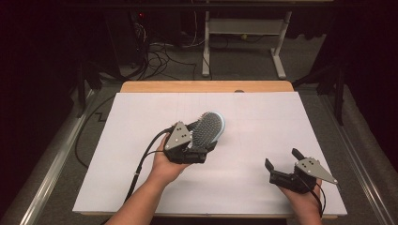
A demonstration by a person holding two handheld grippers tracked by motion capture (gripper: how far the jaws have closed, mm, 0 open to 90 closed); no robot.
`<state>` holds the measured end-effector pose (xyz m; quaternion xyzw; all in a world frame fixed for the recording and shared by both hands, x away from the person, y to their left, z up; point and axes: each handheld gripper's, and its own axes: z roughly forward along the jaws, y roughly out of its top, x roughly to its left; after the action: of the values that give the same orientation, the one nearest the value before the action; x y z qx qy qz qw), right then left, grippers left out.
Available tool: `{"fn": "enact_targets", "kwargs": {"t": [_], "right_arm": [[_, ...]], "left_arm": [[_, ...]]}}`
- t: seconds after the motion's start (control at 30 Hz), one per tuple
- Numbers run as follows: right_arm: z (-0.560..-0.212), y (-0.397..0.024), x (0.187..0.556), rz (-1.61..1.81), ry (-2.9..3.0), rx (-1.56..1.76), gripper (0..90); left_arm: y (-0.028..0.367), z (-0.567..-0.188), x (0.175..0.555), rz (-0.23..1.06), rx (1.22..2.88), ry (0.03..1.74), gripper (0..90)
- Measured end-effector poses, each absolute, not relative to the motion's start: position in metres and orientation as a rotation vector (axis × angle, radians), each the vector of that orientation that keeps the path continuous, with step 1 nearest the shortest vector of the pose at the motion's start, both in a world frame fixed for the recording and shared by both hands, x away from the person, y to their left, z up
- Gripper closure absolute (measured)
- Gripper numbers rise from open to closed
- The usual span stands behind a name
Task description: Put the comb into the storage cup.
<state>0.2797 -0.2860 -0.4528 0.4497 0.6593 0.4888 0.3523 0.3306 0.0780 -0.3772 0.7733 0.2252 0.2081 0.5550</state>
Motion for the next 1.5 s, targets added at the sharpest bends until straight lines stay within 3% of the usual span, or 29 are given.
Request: {"fn": "enact_targets", "kwargs": {"t": [0.33, 1.5], "right_arm": [[-0.454, -0.286, 0.280, 1.266, 1.713, 1.170, 0.4], [-0.437, -0.251, 0.296, 1.290, 1.815, 1.126, 0.3]], "left_arm": [[0.073, -0.388, 0.329, 0.439, 1.807, 0.510, 19.9], [0.081, -0.399, 0.324, 0.473, 1.807, 0.545, 19.9]]}}
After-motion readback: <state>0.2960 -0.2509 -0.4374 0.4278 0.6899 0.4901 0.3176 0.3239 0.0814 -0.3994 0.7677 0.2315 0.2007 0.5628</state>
